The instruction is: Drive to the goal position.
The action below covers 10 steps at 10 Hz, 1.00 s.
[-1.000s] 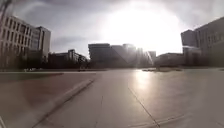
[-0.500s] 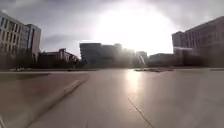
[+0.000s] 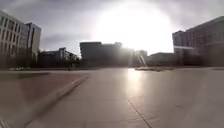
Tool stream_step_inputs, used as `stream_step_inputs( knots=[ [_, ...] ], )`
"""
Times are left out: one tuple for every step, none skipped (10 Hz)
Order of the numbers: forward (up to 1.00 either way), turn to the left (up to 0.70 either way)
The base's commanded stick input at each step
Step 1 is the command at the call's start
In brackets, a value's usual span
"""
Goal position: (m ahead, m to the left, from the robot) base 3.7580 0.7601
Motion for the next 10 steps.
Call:
stream_step_inputs(
  knots=[
    [0.70, 0.00],
    [0.70, 0.00],
    [0.70, 0.00],
    [0.70, 0.00],
    [0.70, 0.00],
    [0.70, 0.00],
    [0.70, 0.00],
    [0.70, 0.00],
    [0.70, 0.00],
    [0.70, 0.00]
  ],
)
